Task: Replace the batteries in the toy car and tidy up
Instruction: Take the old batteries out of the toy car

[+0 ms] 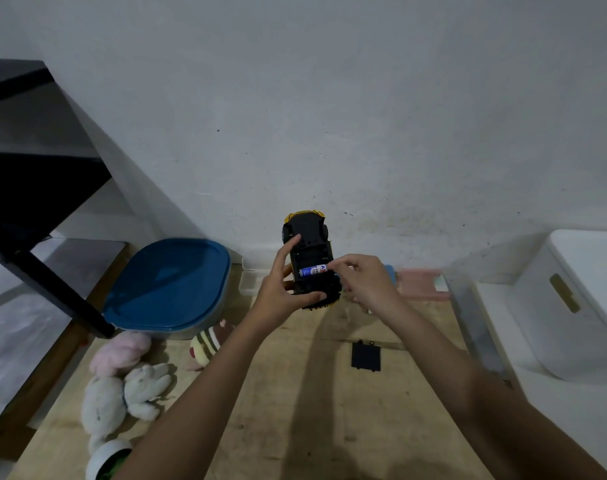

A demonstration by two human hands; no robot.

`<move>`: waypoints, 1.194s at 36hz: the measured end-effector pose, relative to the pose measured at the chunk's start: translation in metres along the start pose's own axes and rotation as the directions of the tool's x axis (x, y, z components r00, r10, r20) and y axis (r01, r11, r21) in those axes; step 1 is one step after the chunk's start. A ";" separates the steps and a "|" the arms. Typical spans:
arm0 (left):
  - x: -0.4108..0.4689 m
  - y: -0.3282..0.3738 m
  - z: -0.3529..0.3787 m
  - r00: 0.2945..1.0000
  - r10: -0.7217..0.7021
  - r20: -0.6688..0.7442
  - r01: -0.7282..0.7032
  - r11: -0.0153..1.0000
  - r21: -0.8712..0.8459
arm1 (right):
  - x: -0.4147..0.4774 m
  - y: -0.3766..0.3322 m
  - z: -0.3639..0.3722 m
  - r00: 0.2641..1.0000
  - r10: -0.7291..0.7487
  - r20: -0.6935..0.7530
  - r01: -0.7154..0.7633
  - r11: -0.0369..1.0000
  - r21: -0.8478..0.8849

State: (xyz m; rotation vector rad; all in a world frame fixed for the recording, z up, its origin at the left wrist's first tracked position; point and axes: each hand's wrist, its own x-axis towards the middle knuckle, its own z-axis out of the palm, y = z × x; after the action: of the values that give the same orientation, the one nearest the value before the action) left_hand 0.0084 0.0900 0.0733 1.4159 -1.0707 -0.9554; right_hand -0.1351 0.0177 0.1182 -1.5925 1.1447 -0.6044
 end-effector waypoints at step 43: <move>0.006 0.006 -0.001 0.998 0.059 -0.006 -0.059 0.995 -0.076 | 0.018 0.007 -0.013 0.907 -0.421 0.024 0.416 0.883 -0.220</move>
State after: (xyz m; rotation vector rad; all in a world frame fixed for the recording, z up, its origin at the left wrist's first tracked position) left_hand 0.0104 0.0848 0.0792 1.3165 -1.0566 -0.9408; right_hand -0.1410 -0.0041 0.1134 -2.0559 0.9078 -0.7989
